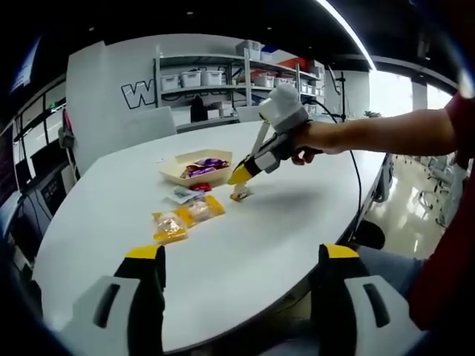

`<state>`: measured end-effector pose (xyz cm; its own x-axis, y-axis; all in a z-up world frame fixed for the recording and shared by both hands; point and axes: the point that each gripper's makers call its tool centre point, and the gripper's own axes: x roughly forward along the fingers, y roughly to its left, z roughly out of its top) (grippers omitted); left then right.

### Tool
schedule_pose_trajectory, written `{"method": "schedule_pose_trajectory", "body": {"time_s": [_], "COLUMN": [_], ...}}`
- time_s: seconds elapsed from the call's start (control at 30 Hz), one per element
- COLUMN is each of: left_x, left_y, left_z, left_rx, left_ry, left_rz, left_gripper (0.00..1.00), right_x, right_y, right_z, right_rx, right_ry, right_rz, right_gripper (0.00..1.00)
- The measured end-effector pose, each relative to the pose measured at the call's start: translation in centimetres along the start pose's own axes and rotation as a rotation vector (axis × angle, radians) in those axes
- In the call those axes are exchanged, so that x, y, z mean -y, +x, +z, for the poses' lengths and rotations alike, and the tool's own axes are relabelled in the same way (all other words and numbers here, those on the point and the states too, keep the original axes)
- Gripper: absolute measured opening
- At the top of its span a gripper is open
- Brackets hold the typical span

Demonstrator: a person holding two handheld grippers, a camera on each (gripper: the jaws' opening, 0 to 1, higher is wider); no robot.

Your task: Place the target food into the container with the food tongs after gripping and lifting it, then release it inside without dropping or visibly crushing the food.

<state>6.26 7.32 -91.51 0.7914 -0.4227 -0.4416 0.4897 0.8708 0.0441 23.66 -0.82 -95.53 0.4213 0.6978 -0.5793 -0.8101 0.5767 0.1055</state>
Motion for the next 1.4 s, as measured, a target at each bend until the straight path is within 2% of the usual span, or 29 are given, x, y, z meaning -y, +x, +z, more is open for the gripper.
{"method": "schedule_pose_trajectory", "body": {"time_s": [0.37,0.47,0.57,0.6,0.77,0.93,1.17,1.23,1.27,1.3,1.33,1.37,1.4], "left_x": [0.1,0.2,0.4,0.5,0.4,0.0,0.2,0.2,0.2,0.2,0.2,0.3,0.3], "left_y": [0.1,0.2,0.2,0.3,0.1,0.0,0.1,0.2,0.2,0.2,0.3,0.3,0.3], "left_z": [0.0,-0.1,0.1,0.1,0.2,0.1,0.1,0.0,0.0,0.0,0.0,0.0,0.0], "left_rx": [0.0,-0.006,0.0,-0.001,-0.001,0.001,-0.001,-0.005,-0.006,-0.007,-0.007,-0.006,-0.006], "left_ry": [-0.003,0.002,0.001,0.003,0.009,0.001,0.004,0.004,0.004,0.004,0.004,0.004,0.005], "left_rz": [-0.005,-0.004,-0.011,-0.012,-0.011,-0.002,-0.006,-0.007,-0.006,-0.005,-0.007,-0.008,-0.008], "left_gripper": [0.83,0.83,0.83,0.83,0.83,0.83,0.83,0.83,0.83,0.83,0.83,0.83,0.83], "right_x": [-1.1,-1.7,-2.4,-2.2,-2.0,-2.0,-1.4,-1.5,-1.3,-1.4,-1.4,-1.8,-1.8], "right_y": [-0.2,0.0,0.3,0.3,0.3,0.1,0.1,0.2,0.3,0.4,0.4,0.4,0.4], "right_z": [0.8,0.4,-0.1,0.1,0.1,0.2,0.0,-0.1,-1.2,-0.3,-0.6,-0.7,-0.7], "right_rx": [0.041,0.028,0.016,0.028,0.023,0.03,0.035,0.036,-0.019,0.029,0.012,0.007,0.0], "right_ry": [-0.024,-0.019,-0.056,-0.087,-0.071,-0.109,-0.11,-0.103,-0.083,-0.149,-0.202,-0.169,-0.192], "right_rz": [0.023,0.037,0.039,0.028,0.026,0.014,0.007,0.015,0.002,0.012,-0.001,-0.005,-0.017], "right_gripper": [0.25,0.25,0.25,0.25,0.25,0.25,0.25,0.22,0.2,0.19,0.18,0.17,0.16]}}
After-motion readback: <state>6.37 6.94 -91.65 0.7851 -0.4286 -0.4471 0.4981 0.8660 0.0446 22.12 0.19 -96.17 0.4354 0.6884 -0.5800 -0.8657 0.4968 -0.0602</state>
